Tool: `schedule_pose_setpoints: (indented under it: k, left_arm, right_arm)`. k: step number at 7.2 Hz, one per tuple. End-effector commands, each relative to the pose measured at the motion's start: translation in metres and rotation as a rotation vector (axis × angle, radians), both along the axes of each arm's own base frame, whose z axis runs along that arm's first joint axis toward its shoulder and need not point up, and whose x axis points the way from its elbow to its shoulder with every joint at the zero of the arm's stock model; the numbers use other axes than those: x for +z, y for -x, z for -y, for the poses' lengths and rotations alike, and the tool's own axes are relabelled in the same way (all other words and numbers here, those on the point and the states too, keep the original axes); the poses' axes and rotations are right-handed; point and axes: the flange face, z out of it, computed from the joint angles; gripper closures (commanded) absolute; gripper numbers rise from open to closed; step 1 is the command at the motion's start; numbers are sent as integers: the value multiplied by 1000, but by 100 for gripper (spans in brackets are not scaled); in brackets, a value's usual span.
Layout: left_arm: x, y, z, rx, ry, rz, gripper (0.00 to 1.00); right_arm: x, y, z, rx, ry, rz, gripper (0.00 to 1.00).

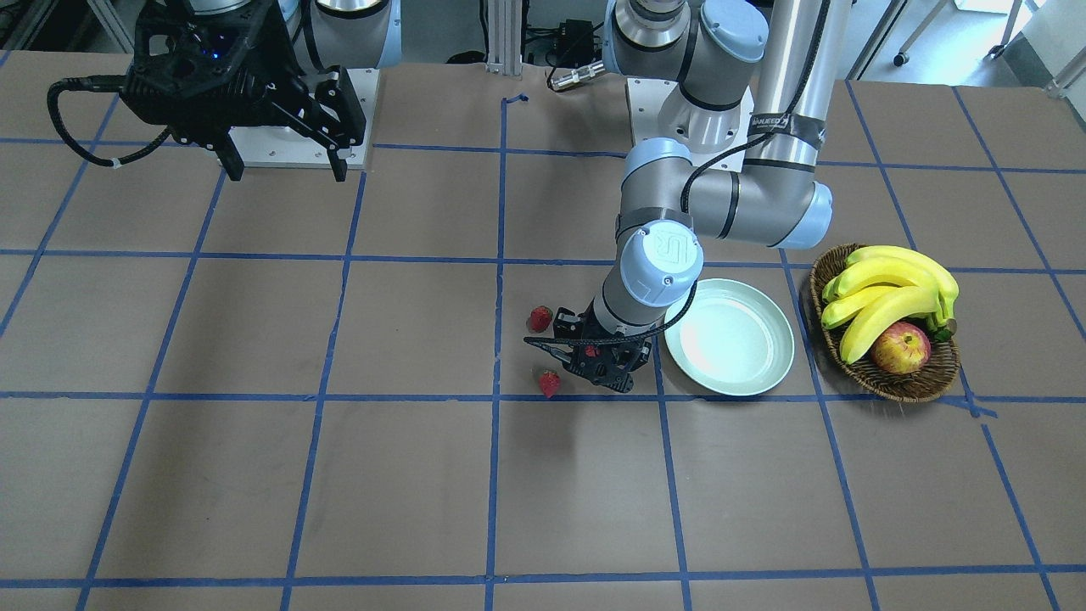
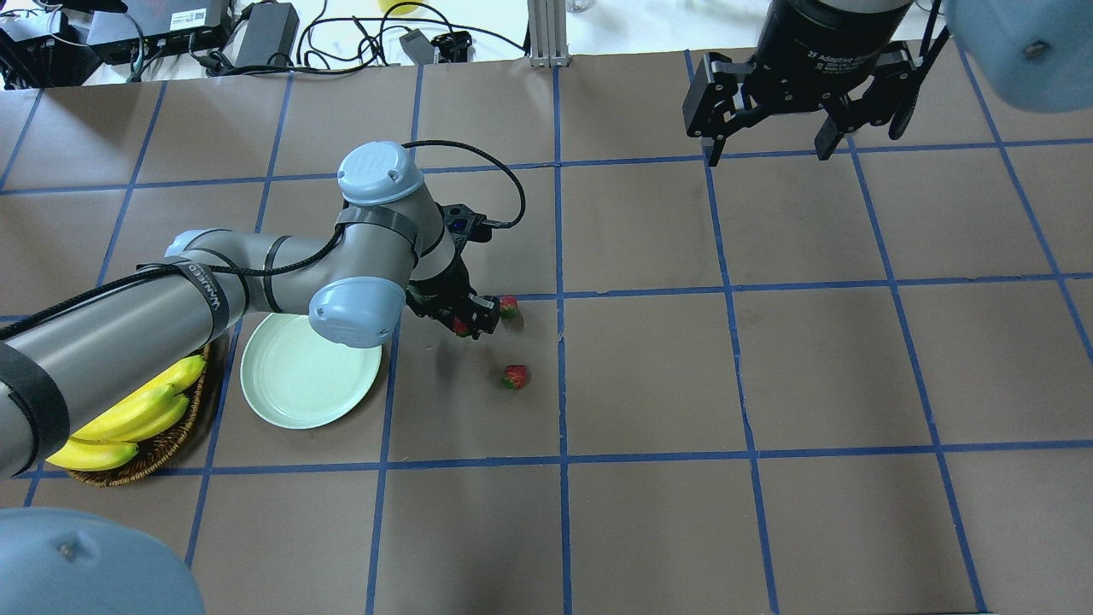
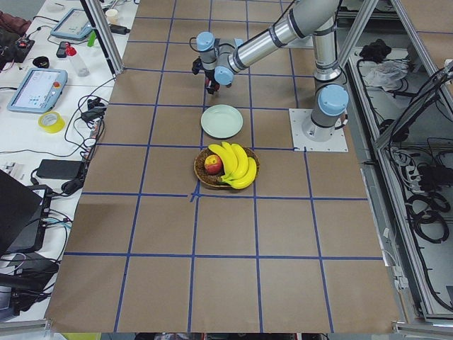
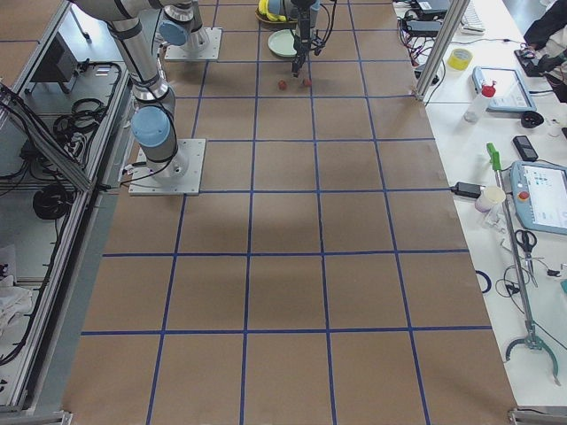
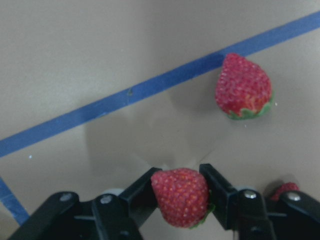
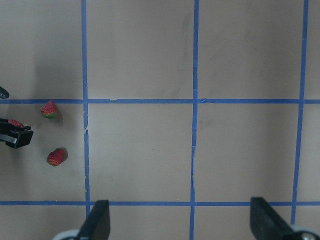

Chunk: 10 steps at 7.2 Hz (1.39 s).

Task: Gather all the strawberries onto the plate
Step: 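Carry the strawberry with the left gripper onto the plate and release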

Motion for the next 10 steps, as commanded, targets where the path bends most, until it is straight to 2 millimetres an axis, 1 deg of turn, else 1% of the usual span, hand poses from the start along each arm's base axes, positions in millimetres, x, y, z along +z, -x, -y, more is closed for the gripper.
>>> schedule_pose_setpoints:
  k: [1,2,3,4,5,6,7,8,9,10]
  left_arm:
    - [50,-19,13,34,-9,42,100]
    - [71,-57,31,63,-9,117,100]
    - [81,-105,46,53,9,120,100]
    - [79,-155,51,34,4,111,100]
    - [65,-191,45,77,-51,98,100]
    - [47,-203,31,95,-118,92,100]
    - [21,-209,15,111,-183,77,100]
    - [0,-206,-1,118,-229,68,100]
    - [-2,-206,-4,113,-237,69,100]
    - [0,-207,-2,108,-232,78,66]
  right_arm:
    - [0,0,0,0,0,0,0]
    - [0,0,0,0,0,0,0]
    - [0,0,0,0,0,0,0]
    - [0,0,0,0,0,0,0]
    - [0,0,0,0,0,0,0]
    - [0,0,0,0,0,0,0]
    - [0,1,0,-2,0,0,0]
    - [0,0,0,0,0,0,0]
    - [0,1,0,-2,0,0,0]
    - [0,0,0,0,0,0,0]
